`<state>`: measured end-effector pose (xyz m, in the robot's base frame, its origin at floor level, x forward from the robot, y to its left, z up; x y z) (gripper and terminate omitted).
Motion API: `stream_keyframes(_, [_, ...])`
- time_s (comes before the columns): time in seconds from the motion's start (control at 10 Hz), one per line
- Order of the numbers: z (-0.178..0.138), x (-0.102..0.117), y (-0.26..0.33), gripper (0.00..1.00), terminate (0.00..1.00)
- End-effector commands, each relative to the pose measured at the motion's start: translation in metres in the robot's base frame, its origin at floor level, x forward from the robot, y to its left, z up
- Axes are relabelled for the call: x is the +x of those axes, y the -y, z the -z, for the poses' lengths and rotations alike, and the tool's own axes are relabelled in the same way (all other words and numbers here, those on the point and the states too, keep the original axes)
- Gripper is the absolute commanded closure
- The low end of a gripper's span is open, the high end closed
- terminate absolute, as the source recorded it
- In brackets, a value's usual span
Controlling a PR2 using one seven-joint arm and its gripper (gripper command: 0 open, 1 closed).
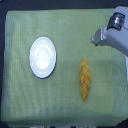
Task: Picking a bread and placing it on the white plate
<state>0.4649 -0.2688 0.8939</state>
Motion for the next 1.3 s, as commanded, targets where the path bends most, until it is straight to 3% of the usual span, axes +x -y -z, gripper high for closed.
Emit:
stream_keyframes(0.0, [0.029, -0.018, -0.050, 0.00, 0.00])
stream_keyframes(0.4, [0.062, -0.030, -0.090, 0.00, 0.00])
stream_keyframes(1.0, [0.124, -0.041, -0.107, 0.00, 0.00])
stream_keyframes(1.2, [0.131, -0.043, -0.109, 0.00, 0.00])
